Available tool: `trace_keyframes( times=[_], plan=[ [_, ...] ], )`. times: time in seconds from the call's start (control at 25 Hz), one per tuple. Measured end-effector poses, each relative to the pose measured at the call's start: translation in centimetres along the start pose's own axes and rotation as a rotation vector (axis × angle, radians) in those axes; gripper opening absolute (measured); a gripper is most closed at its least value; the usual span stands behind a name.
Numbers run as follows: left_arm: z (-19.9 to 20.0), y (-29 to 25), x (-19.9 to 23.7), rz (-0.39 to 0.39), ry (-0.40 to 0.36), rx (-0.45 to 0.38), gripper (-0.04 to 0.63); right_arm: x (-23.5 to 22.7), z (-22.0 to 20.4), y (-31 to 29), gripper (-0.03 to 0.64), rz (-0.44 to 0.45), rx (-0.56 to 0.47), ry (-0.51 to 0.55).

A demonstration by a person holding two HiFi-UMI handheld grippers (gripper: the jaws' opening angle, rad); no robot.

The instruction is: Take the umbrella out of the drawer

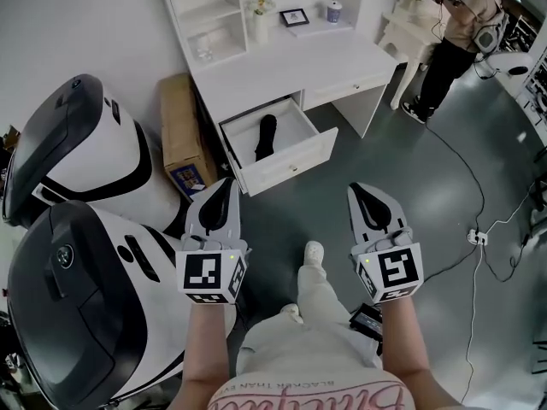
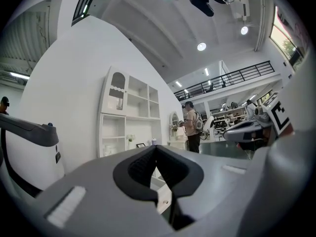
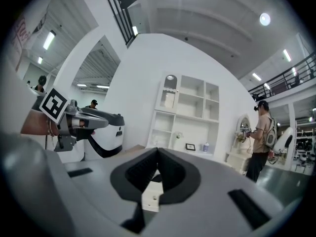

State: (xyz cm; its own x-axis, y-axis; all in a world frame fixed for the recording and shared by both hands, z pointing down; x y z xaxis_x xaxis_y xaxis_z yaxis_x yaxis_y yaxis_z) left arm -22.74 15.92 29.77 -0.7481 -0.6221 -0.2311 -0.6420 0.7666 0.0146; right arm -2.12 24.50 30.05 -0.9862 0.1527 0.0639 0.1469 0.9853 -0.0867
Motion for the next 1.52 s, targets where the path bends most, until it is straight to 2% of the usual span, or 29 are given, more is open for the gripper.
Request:
trace_keyframes(
  times=[0.32, 0.48, 0.68, 0.96, 1.08, 1.2, 1.28, 1.52],
  plan=[
    [-0.9, -6.4, 1.8, 0.029, -0.017, 0.009, 0.009, -4.4, -0.3, -6.9, 0.008, 0.032, -0.008, -0.021],
    [-1.0, -10.3, 2.2, 0.018, 0.029, -0.008, 0.009, -7.3, -0.3, -10.9, 0.008, 0.056, -0.006, -0.052],
    [-1.3, -15.9, 3.0, 0.042, 0.047, 0.01, 0.009, -11.1, -0.1, -15.6, 0.008, 0.086, -0.002, -0.059],
    [-3.2, -23.2, 4.6, 0.091, 0.09, 0.079, 0.009, -16.9, -0.7, -22.0, 0.008, 0.102, 0.013, -0.09],
    [-3.6, -25.7, 5.1, 0.134, 0.059, 0.105, 0.009, -18.7, -1.0, -24.2, 0.009, 0.114, 0.022, -0.1],
    [-4.0, -27.6, 5.2, 0.145, 0.031, 0.124, 0.009, -19.8, -1.3, -25.8, 0.008, 0.127, 0.032, -0.102],
    [-4.4, -28.7, 5.4, 0.14, 0.045, 0.137, 0.021, -20.3, -1.4, -26.7, 0.008, 0.133, 0.038, -0.102],
    [-5.8, -30.9, 5.6, 0.108, 0.117, 0.178, 0.147, -21.5, -1.7, -28.7, 0.008, 0.145, 0.041, -0.108]
  ],
)
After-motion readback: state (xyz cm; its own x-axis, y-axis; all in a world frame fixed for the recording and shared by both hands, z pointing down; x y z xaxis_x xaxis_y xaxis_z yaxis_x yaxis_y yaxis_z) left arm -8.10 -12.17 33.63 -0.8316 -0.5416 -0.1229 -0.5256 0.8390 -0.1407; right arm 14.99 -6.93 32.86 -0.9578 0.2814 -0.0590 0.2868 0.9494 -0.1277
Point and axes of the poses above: the fingertips, and each gripper's own axes: y backward along the fingers, x to its left, z out of its top, the point moved 3 cm from there along y, backward along the fingers, and after that the axes turned 9 degrees about -y, right-handed, at the moved point
